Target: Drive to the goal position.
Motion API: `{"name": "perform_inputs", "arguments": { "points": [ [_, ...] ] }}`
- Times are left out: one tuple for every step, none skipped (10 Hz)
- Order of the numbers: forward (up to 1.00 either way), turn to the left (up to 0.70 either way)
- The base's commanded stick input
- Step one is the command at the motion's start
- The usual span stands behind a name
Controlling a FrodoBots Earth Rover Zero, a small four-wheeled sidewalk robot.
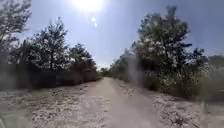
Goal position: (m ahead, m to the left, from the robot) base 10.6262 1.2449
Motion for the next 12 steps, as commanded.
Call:
{"name": "perform_inputs", "arguments": {
  "points": [
    [0.45,0.02],
    [0.45,0.02],
    [0.45,0.02],
    [0.45,0.02],
    [0.45,0.02],
    [0.45,0.02],
    [0.45,0.02],
    [0.45,0.02],
    [0.45,0.02],
    [0.45,0.02],
    [0.45,0.02],
    [0.45,0.02]
  ]
}}
